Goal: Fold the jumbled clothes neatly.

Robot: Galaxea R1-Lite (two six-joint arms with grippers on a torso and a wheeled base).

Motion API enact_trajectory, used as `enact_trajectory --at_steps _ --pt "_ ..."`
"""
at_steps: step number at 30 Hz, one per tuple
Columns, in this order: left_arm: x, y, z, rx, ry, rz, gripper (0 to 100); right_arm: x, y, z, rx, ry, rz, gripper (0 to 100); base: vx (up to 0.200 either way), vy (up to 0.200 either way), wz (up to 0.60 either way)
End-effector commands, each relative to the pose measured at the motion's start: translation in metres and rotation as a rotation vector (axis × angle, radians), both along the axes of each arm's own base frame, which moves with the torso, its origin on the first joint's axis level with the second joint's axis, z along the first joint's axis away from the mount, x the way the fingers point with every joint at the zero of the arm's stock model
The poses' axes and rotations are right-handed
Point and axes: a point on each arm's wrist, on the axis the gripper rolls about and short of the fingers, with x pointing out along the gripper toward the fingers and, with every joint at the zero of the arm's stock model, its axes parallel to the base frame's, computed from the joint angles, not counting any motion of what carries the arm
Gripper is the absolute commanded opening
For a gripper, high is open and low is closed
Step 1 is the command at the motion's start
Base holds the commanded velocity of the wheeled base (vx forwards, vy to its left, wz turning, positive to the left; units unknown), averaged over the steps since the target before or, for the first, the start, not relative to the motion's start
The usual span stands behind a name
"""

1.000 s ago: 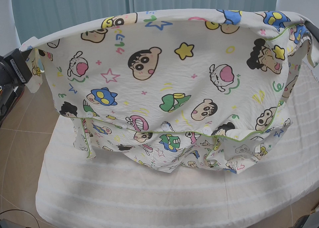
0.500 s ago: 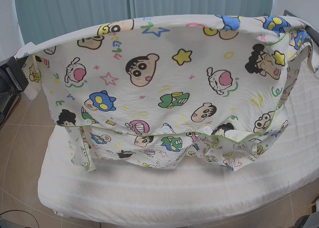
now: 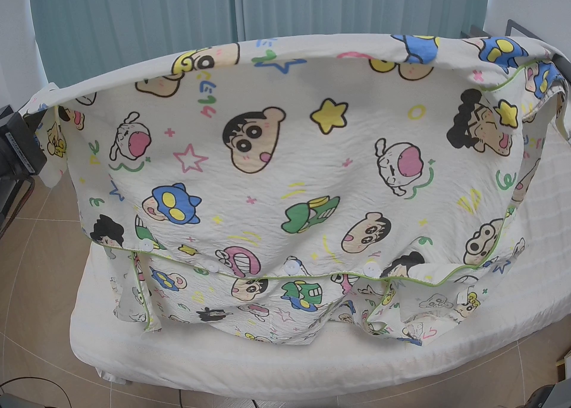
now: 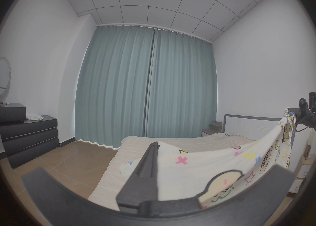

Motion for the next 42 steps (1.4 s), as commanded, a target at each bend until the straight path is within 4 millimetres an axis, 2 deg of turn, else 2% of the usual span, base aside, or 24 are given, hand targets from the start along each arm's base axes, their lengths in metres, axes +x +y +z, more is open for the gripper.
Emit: enact_trajectory --at_steps 1,42 --pt "0.0009 -0.0005 -0.0007 0.003 0.003 0.001 0 -0.0002 0.0000 -0.0004 0.000 0.001 0.001 0 0.000 -0.200 0.00" --pt "-0.0012 0.0004 -0.0038 0.009 0.008 0.000 0 -0.0021 -0.0014 -0.0056 -0.007 0.011 -0.001 0 0.000 -0.200 0.00"
